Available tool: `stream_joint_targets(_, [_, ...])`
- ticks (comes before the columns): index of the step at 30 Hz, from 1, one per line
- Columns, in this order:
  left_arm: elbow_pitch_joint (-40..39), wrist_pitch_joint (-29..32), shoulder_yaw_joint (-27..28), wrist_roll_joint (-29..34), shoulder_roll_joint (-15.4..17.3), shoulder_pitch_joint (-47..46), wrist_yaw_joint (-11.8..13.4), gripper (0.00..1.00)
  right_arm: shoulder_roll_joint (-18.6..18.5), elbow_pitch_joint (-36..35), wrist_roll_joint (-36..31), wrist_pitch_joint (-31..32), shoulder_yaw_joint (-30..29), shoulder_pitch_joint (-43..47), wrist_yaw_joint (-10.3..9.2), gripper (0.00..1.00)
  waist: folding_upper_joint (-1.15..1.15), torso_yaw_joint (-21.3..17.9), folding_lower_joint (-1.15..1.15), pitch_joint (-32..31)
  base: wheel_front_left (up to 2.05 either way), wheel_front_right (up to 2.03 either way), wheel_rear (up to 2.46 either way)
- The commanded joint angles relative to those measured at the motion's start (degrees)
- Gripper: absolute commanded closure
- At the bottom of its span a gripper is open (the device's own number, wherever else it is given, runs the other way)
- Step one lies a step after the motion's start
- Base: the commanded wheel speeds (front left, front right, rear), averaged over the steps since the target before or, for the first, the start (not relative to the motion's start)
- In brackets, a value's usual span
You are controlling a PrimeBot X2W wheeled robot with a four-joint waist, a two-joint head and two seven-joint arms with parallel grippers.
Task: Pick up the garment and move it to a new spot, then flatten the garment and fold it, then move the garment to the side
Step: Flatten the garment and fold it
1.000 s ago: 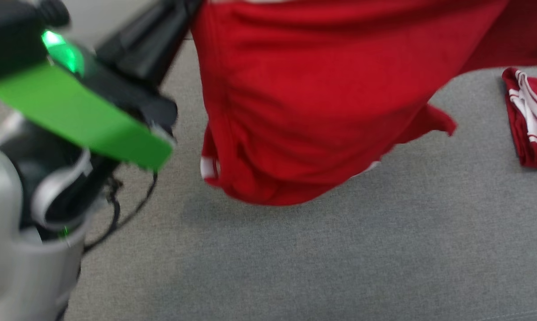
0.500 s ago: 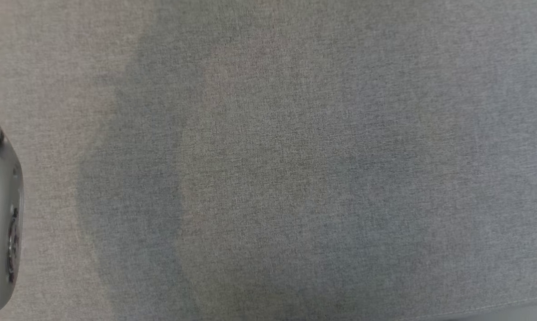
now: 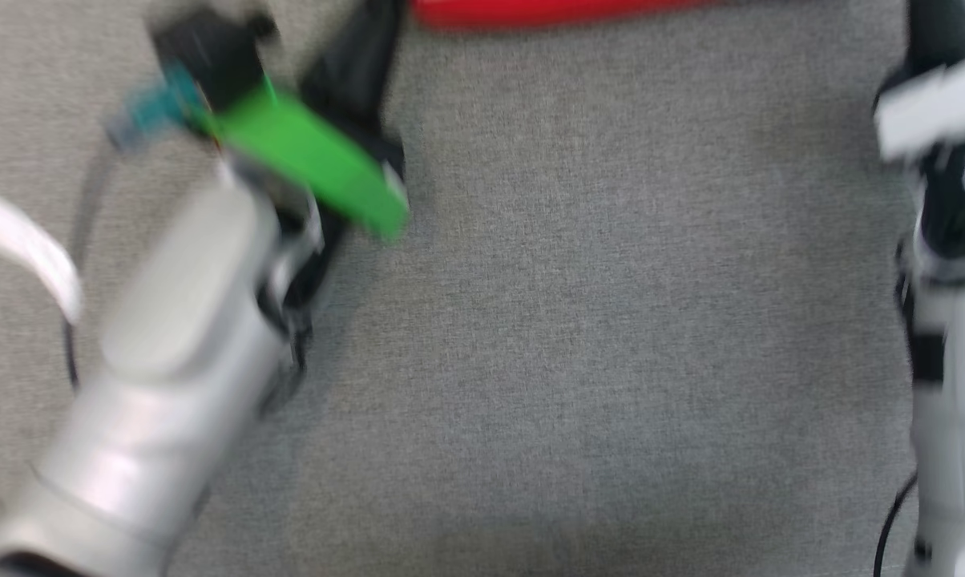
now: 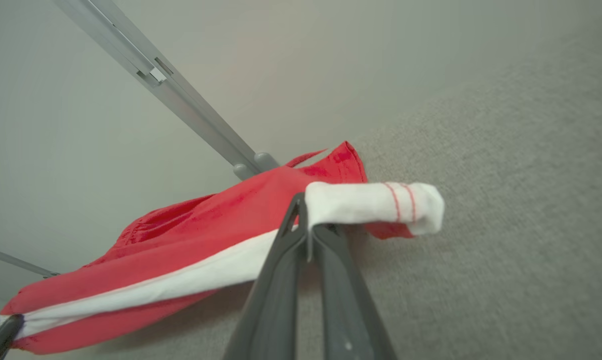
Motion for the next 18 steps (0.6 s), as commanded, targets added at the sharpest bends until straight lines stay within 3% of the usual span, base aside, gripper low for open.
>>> stream_joint_targets(1, [-1.47,-1.16,-1.43,-0.66,1.33,4.67,-0.13,1.00,-0.25,-1.35,1.22,-1.20,-0.18,4.81,0.02,1.00,0.00,-1.09,-0.01,-9.94,0.00,0.00,0.00])
stream_joint_targets(5, [-4.18,-2.69,-4.35,-1.47,1.88,19.47,-0.14,1.00,-0.30,-3.26,3.30,-2.89,1.07,19.74,0.01,1.00,0.00,-1.93,-0.01,-17.09,0.00,0.00,0.00])
stream_joint_targets(10, [-7.15,-2.91,-1.83,-1.64,1.08,38.49,2.80,1.00,-0.61,-4.63,4.68,-4.74,2.87,35.71,-0.01,1.00,0.00,-2.71,-0.01,-25.50,0.00,0.00,0.00])
stream_joint_targets(14, [-9.30,-2.96,0.89,1.04,1.23,49.99,5.11,1.00,-0.66,-6.07,5.45,-5.94,1.99,45.81,-0.06,1.00,0.00,-1.99,-0.01,-29.30,0.00,0.00,0.00])
stream_joint_targets(18, [-11.37,-3.11,2.13,3.61,0.86,57.74,5.88,1.00,-0.47,-8.13,6.48,-6.42,-0.23,53.94,-0.11,1.00,0.00,-0.55,-0.01,-30.56,0.00,0.00,0.00])
